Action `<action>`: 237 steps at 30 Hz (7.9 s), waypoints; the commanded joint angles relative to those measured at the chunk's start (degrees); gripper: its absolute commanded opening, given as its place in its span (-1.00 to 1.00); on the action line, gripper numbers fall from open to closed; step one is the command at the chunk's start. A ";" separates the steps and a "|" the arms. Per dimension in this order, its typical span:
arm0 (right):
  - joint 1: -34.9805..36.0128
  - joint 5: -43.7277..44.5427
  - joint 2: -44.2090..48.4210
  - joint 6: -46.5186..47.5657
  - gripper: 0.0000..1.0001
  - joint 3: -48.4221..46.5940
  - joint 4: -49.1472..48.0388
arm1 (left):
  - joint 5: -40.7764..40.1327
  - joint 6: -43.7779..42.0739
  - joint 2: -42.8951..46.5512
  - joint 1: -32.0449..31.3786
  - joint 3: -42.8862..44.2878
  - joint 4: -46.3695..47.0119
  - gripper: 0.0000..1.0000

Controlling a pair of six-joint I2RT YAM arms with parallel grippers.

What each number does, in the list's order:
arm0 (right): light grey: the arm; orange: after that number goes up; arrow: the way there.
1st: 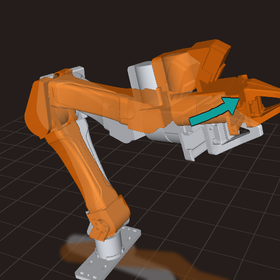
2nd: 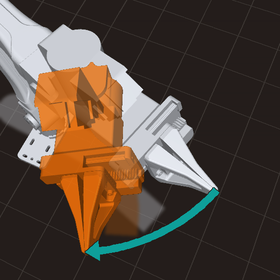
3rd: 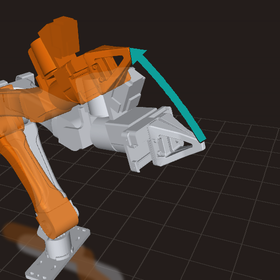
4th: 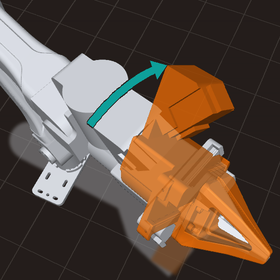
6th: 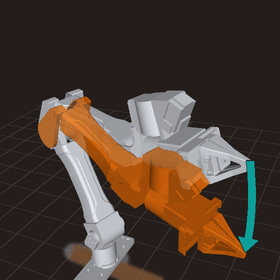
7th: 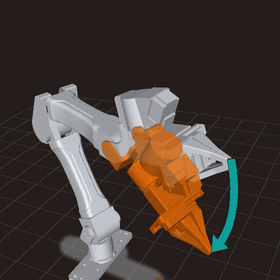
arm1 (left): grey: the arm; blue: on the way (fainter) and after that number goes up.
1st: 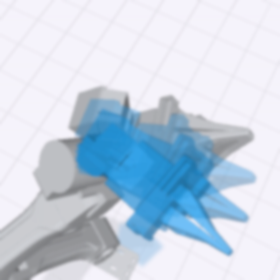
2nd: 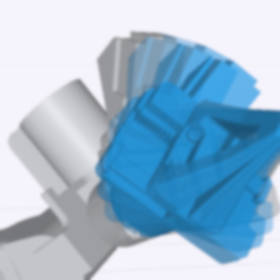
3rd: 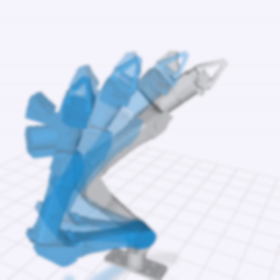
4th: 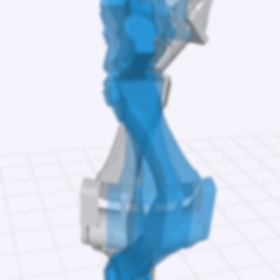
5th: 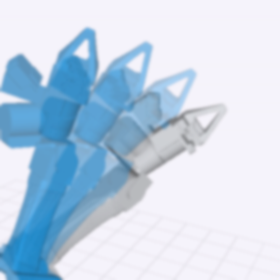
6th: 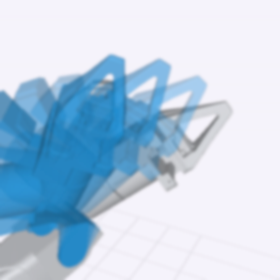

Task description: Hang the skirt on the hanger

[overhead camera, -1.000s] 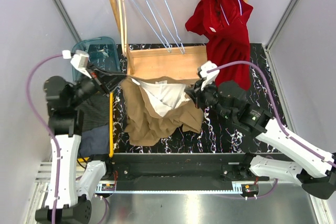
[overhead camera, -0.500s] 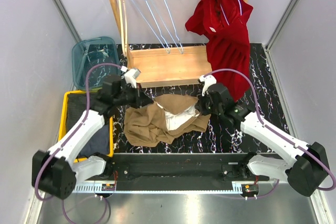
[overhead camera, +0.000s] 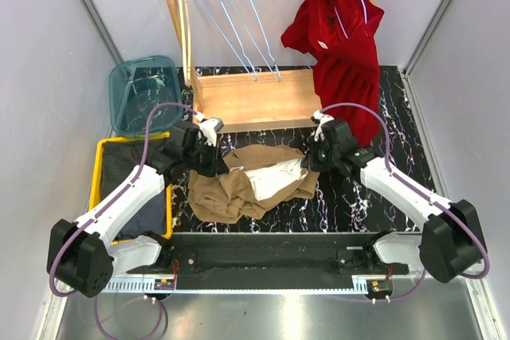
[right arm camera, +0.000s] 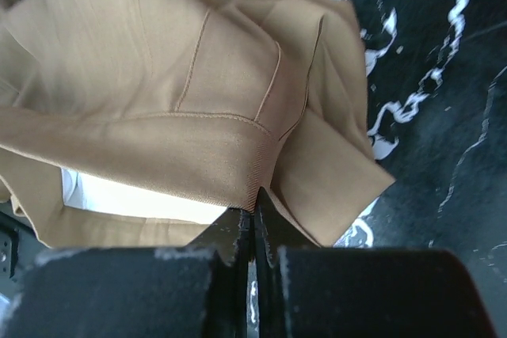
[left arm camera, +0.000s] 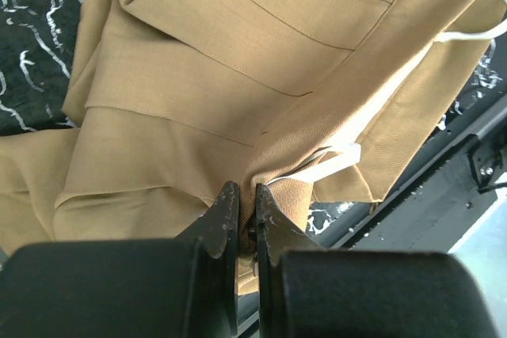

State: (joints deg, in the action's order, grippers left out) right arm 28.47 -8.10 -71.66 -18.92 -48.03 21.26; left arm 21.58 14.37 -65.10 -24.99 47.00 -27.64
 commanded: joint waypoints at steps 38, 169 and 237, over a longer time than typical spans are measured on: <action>-0.43 -5.61 5.13 3.01 0.47 -13.93 4.76 | -7.34 0.12 -3.77 -0.14 49.55 -0.05 0.51; -0.34 -1.31 5.30 -4.29 -1.00 1.54 7.57 | 20.34 -1.28 21.86 -4.18 3.62 -10.96 -1.00; -0.34 -10.27 7.41 -3.23 -1.00 -0.40 11.00 | 13.84 4.35 15.09 -14.12 -2.71 3.20 -1.00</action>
State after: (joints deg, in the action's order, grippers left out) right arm 28.34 -14.94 -66.43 -21.67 -46.17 33.58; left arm 34.24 18.52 -51.66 -38.74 44.10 -28.08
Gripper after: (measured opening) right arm 0.007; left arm 0.028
